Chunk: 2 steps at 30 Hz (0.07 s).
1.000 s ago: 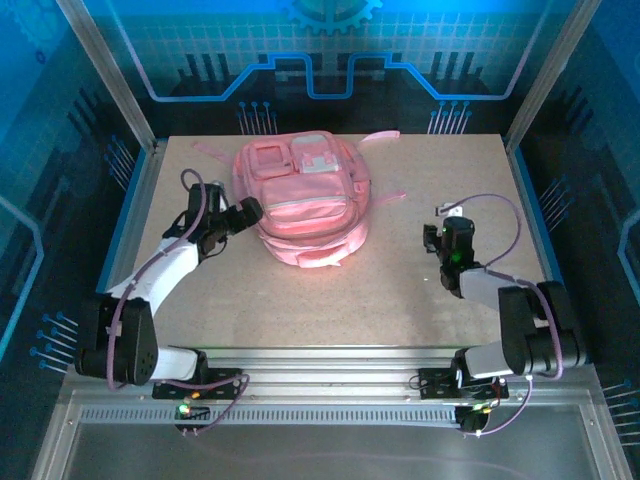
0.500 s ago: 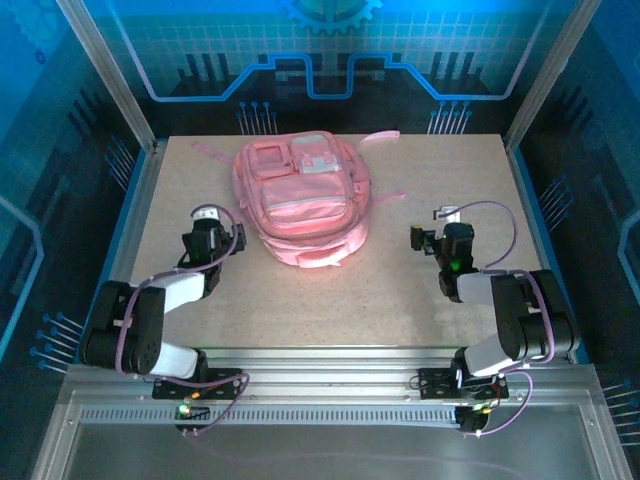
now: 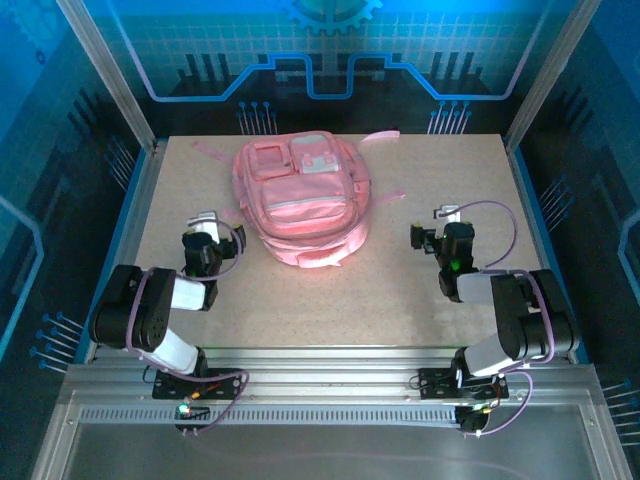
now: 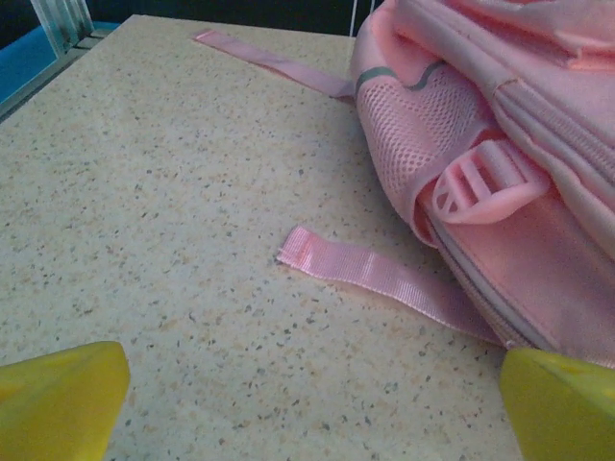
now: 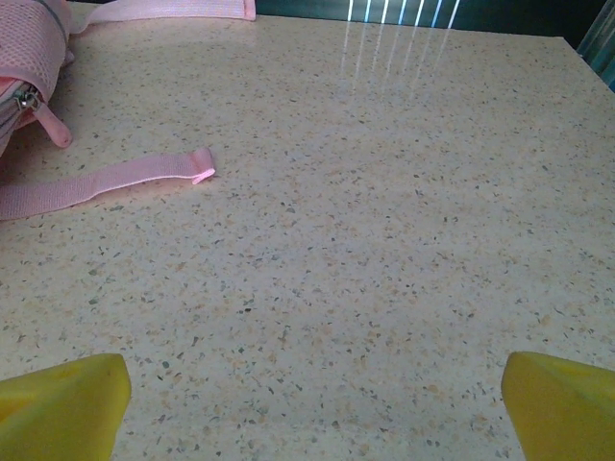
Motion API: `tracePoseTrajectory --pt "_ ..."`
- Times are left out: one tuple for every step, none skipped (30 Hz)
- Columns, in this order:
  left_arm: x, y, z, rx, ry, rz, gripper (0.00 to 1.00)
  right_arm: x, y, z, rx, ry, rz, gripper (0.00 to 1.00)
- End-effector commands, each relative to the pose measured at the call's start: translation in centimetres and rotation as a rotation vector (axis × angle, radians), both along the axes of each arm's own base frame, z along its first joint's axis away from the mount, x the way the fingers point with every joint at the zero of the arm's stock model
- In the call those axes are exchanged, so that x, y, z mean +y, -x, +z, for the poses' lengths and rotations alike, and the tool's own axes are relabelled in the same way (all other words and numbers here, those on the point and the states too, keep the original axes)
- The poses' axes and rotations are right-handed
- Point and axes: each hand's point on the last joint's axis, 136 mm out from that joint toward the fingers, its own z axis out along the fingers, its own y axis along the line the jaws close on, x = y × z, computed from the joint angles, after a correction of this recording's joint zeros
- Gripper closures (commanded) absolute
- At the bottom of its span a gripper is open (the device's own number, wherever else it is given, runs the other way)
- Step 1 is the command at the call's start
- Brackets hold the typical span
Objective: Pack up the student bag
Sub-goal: Reset both arms
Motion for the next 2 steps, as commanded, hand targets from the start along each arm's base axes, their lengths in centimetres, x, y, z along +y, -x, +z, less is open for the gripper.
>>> tracePoseTrajectory --pt "-0.10 -0.94 1.63 -0.055 -0.013 -0.016 0.01 -0.11 -0.47 0.90 -0.044 0.011 -0.015 0.00" --pt "-0.05 -1.03 1.65 -0.053 -0.013 -0.012 0.01 -0.11 -0.50 0.92 -0.044 0.011 -0.015 0.00"
